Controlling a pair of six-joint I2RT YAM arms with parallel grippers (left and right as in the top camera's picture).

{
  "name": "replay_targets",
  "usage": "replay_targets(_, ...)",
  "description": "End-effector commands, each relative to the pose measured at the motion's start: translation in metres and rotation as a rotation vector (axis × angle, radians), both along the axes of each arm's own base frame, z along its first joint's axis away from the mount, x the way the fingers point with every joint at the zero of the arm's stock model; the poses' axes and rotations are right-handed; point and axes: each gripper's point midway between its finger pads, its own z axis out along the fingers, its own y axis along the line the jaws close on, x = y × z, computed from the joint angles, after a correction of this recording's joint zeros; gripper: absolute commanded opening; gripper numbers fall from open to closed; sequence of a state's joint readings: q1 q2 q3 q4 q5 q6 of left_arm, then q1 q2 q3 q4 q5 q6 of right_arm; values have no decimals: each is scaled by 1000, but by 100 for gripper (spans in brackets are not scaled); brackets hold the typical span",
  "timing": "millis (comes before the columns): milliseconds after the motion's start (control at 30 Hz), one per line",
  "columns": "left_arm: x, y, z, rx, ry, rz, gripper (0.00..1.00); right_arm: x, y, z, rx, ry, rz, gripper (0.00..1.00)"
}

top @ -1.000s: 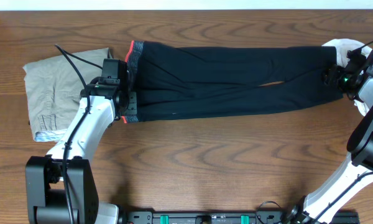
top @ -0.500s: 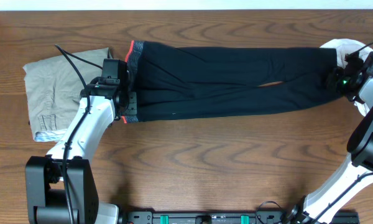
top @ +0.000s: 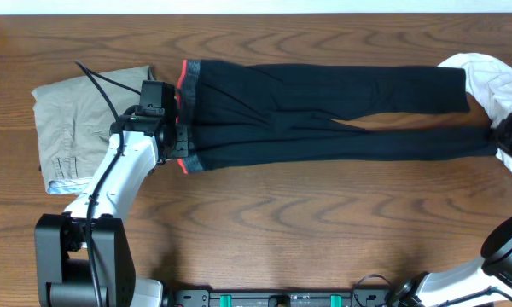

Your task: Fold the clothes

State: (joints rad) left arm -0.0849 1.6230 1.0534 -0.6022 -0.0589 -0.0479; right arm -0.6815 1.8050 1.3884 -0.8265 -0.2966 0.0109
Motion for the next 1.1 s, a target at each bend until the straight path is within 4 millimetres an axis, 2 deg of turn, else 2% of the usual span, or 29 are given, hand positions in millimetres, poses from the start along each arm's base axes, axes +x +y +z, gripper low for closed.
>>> replay_targets(0,-2,2,-1,1,5,8,26,-9,-2,-14,6,66,-13,17)
replay_targets(67,-4,3,-1,1,12,8,26,-10,1,-16,13,74,-8,28)
replay_targets(100,-6,3,-2,2,20,8,26,-10,2,-17,16,78,-6,29)
replay_targets(333,-17,2,-5,-3,69,6,26,-11,5,-17,22,86,-2,29)
replay_targets(467,-31,-16,-9,-110,130,-5,33,-11,5,-17,22,86,-2,34)
replay_targets(533,-37,-22,-10,-154,155,22,34,-11,5,-18,23,87,-2,34)
replay_targets(667,-39,-22,-13,-171,168,101,35,-11,6,-18,25,88,-2,34)
replay_targets(800,-40,-22,-20,-170,192,110,40,-11,6,-19,28,87,-1,34)
replay_targets(1067,-47,-39,-39,-262,272,95,43,-11,6,-19,27,86,-1,34)
